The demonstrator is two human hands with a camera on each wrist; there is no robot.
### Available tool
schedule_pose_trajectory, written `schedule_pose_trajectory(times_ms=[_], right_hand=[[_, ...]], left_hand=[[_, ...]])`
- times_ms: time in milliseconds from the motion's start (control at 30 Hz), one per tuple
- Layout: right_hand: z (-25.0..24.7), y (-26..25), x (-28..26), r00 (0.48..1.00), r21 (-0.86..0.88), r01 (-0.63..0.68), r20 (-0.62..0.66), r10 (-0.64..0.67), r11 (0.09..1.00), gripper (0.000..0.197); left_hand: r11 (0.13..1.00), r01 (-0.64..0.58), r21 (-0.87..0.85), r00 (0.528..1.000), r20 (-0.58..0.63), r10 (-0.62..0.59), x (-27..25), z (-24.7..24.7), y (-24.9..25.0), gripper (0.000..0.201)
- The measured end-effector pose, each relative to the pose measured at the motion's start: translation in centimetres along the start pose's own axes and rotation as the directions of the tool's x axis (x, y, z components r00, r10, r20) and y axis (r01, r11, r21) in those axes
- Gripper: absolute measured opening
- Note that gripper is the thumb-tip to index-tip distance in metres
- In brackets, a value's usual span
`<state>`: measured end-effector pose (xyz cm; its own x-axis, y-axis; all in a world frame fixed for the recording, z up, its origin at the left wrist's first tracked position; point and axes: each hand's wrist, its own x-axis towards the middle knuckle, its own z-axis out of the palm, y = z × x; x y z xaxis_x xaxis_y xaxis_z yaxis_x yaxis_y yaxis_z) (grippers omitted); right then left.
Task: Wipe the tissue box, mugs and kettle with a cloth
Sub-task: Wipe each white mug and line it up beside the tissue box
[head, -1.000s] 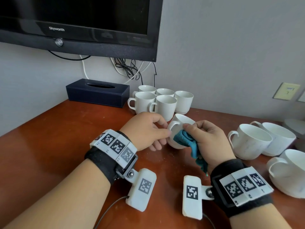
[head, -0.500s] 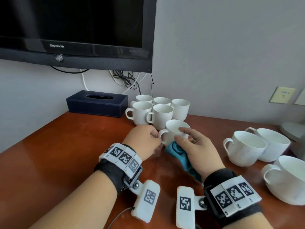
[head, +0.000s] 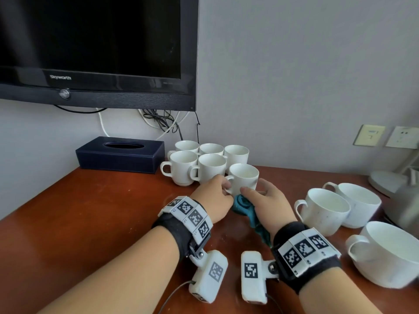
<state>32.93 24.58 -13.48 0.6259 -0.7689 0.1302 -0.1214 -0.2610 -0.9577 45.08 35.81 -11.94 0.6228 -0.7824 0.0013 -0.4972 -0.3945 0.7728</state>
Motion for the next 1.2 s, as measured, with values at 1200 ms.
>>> schedule_pose_trajectory(times_ms=[1200], right_hand=[[-1.3,-2.0,1.0,0.994,-0.179,-0.11,-0.017,0.109,0.978,0.019]], left_hand=[[0.996,0.069,0.062,0.994,0.08,-0.074,2.3,-1.8,-0.7,0.05]])
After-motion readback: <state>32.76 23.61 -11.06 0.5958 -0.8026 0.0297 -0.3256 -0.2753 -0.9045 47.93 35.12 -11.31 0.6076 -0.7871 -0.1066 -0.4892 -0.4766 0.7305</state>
